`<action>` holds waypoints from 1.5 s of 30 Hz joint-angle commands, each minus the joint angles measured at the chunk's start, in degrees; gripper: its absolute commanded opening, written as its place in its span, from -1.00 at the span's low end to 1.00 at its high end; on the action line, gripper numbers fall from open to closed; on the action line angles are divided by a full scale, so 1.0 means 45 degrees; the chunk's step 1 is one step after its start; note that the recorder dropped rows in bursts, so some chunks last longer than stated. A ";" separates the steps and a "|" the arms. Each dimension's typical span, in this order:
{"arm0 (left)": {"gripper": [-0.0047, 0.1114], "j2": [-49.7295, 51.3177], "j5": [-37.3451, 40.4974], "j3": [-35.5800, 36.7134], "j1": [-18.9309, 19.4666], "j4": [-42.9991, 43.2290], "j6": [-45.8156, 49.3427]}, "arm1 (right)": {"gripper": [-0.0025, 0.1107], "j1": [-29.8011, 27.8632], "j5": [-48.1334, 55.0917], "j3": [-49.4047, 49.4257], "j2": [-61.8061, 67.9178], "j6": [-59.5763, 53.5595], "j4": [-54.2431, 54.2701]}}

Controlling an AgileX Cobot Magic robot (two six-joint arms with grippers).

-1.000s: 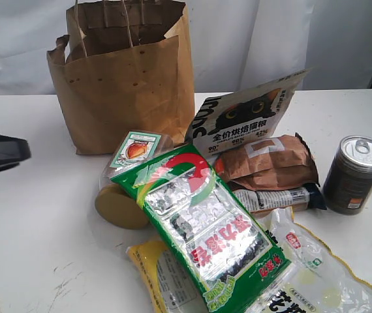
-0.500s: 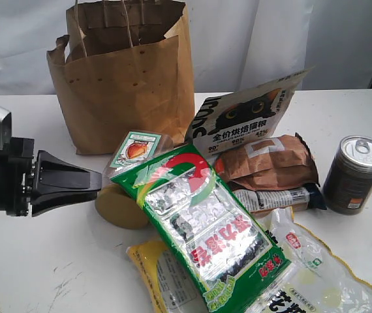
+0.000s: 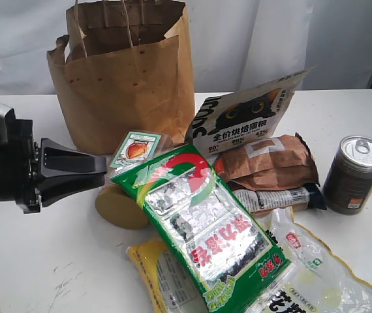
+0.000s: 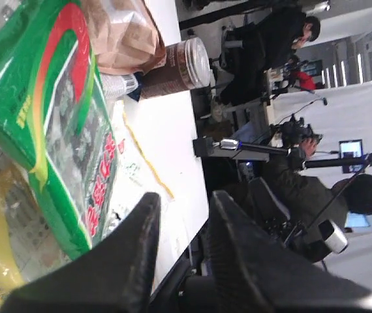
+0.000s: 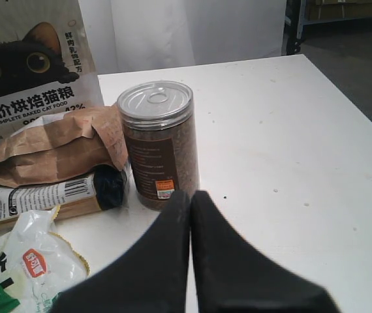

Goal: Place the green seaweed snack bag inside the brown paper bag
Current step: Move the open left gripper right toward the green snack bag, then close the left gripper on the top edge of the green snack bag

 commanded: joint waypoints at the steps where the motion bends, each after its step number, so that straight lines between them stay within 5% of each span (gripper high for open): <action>1: -0.46 0.0358 0.0118 -0.0097 -0.0060 -0.1151 -0.0156 | -0.96 0.0024 -0.0145 0.0046 -0.0047 0.0033 0.0010; 10: -0.37 0.0644 0.0118 -0.0097 -0.0060 -0.0454 -0.0330 | -0.96 0.0024 -0.0145 0.0046 -0.0047 0.0033 0.0010; 15: 0.63 0.0644 0.0118 -0.0097 -0.0060 -0.0301 -0.1103 | -0.96 0.0024 -0.0145 0.0046 -0.0047 0.0033 0.0010; 17: 0.81 0.0644 0.0118 -0.0097 -0.0060 -0.0126 -0.1026 | -0.96 0.0024 -0.0145 0.0046 -0.0047 0.0033 0.0010; 26: 0.53 0.0644 0.0118 -0.0097 -0.0210 0.0790 -0.0258 | -0.96 0.0024 -0.0145 0.0046 -0.0047 0.0033 0.0010; 36: 0.61 0.0644 -0.4853 -0.0097 -0.3783 -0.0699 -0.0544 | -0.96 0.0024 -0.0145 0.0046 -0.0047 0.0033 0.0010; 45: 0.61 0.1116 -0.5247 -0.0097 -0.3991 -0.1641 -0.0550 | -0.96 0.0024 -0.0145 0.0046 -0.0047 0.0033 0.0010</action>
